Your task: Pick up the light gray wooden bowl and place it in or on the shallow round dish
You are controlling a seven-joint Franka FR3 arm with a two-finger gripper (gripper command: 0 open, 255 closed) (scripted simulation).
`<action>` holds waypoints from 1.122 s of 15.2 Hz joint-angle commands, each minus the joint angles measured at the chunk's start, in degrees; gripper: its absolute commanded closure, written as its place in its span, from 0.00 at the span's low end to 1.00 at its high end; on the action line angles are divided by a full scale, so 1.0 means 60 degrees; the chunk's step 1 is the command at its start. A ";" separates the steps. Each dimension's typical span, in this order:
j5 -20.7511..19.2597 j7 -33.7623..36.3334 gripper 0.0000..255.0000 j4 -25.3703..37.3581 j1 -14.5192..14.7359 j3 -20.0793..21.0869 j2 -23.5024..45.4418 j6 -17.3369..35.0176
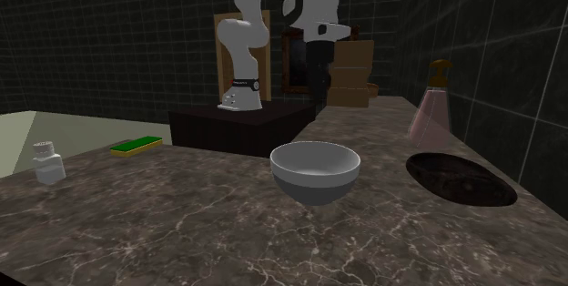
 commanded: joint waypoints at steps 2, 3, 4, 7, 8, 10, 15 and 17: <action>0.0421 -0.0595 0.00 0.0767 -0.0385 0.0109 0.1101 0.0463; 0.0536 -0.0761 0.00 0.1056 -0.0529 0.0168 0.1450 0.0568; 0.0639 -0.0916 0.00 0.1357 -0.0675 0.0230 0.1797 0.0660; 0.0848 -0.1262 0.00 0.2181 -0.1057 0.0396 0.2674 0.0840; 0.0879 -0.1284 0.00 0.2223 -0.1092 0.0432 0.2798 0.0922; 0.0941 -0.1329 0.00 0.2313 -0.1159 0.0499 0.3048 0.1083; 0.1068 -0.1422 0.00 0.2550 -0.1312 0.0653 0.3629 0.1431; 0.1068 -0.1421 0.00 0.2550 -0.1312 0.0653 0.3629 0.1431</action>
